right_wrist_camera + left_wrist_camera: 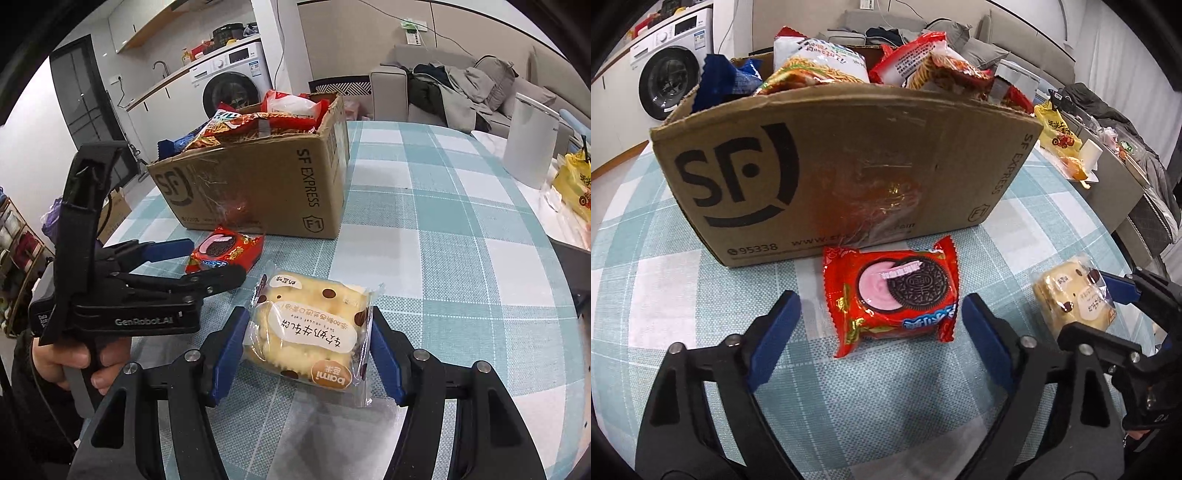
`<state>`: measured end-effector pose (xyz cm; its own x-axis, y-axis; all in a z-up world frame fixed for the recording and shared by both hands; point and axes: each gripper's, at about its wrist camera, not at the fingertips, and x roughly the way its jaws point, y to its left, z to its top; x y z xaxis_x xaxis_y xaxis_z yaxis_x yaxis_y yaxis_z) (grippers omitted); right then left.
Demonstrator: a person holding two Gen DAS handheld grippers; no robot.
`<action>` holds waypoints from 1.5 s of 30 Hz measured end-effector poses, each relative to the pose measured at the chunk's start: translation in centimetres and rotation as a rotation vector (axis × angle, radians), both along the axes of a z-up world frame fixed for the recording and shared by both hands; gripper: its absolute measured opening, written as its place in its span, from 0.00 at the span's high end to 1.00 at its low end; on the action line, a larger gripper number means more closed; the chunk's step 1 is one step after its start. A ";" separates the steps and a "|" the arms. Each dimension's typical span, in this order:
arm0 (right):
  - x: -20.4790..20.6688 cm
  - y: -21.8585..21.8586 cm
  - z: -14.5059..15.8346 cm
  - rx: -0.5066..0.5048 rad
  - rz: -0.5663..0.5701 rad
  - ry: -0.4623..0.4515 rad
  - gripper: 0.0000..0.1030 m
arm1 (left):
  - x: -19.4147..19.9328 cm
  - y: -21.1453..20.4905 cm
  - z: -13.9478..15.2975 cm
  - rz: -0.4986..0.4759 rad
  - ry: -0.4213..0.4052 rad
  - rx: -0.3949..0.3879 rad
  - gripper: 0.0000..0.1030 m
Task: Organize snacks
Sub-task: 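Close right gripper on cracker bag while left gripper grasps red Oreo pack, then carry red Oreo pack with left tool while right tool carries cracker bag into box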
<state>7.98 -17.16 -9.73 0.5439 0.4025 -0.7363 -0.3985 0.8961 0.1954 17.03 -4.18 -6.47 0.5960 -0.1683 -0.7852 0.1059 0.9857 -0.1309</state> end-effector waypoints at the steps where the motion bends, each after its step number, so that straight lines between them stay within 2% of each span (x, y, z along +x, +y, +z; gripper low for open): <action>1: 0.0 0.0 0.0 0.000 0.001 0.000 0.38 | 0.1 -0.1 0.0 0.000 -0.003 0.001 0.19; 4: 0.0 0.0 0.0 0.000 -0.002 0.001 0.38 | 0.5 -0.3 0.0 0.000 -0.006 -0.009 0.25; 7: 0.0 -0.1 0.0 0.003 -0.008 0.004 0.38 | 0.8 -0.6 0.0 -0.019 -0.014 -0.019 0.39; 9: 0.1 -0.1 0.0 0.005 -0.011 0.005 0.38 | 0.1 -0.8 0.1 -0.037 -0.017 -0.019 0.53; 17: 0.1 -0.3 0.2 0.018 -0.015 -0.005 0.38 | -1.5 -0.8 0.6 -0.052 -0.037 -0.018 0.55; 25: 0.0 -0.3 0.8 0.043 -0.021 -0.030 0.38 | -3.7 0.3 2.7 -0.038 -0.102 -0.026 0.55; 33: -0.1 -0.2 2.3 0.073 -0.028 -0.069 0.38 | -6.2 1.6 6.4 -0.033 -0.184 -0.035 0.55; 45: 0.8 0.6 6.5 0.114 -0.038 -0.153 0.38 | -8.1 4.3 12.3 0.000 -0.286 -0.034 0.55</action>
<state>8.82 -16.52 -3.22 0.6621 0.4555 -0.5951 -0.3979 0.8866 0.2360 8.96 0.16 5.83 0.7921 -0.1922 -0.5794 0.1437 0.9812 -0.1290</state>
